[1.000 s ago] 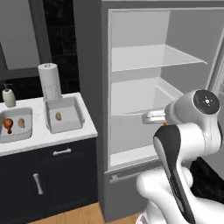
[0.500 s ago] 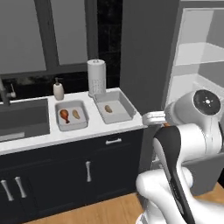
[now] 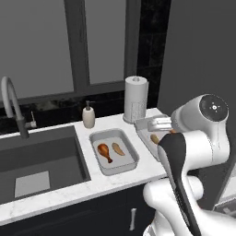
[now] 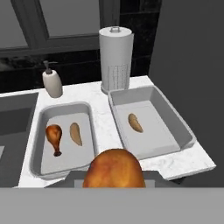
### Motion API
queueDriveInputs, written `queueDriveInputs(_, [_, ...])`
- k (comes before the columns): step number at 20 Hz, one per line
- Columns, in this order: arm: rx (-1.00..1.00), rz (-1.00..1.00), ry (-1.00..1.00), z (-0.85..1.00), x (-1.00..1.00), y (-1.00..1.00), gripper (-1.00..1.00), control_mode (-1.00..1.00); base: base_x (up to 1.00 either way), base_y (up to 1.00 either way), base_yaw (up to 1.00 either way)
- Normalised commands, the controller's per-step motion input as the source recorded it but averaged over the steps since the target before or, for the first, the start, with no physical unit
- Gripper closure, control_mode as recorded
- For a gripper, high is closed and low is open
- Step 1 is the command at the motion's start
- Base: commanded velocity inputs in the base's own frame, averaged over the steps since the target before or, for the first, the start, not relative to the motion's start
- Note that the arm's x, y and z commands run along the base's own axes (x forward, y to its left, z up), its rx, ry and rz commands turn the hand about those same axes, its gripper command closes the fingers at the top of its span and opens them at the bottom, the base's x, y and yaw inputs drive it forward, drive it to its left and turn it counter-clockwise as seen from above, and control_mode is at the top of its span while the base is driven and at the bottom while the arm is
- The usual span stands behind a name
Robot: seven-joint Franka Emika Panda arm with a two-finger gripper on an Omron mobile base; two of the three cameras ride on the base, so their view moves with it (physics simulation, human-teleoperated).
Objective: Place one sweet potato and one chicken drumstick in each tupperware on the nearby counter, to pack two identical lunches.
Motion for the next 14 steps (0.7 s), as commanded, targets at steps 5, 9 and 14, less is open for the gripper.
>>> queueDriveInputs(5, [-0.01, -0.07, 0.00, -0.30, 0.77, -0.18, 1.00, -1.00, 0.20, 0.04, -0.03])
queueDriveInputs(9, [0.00, 0.08, 0.02, -0.46, 0.68, -0.55, 1.00, -1.00, 0.00, 0.00, 0.00])
queueDriveInputs(14, [0.00, 0.25, 0.06, -0.70, 0.54, -0.66, 1.00, -1.00, 0.00, 0.00, 0.00])
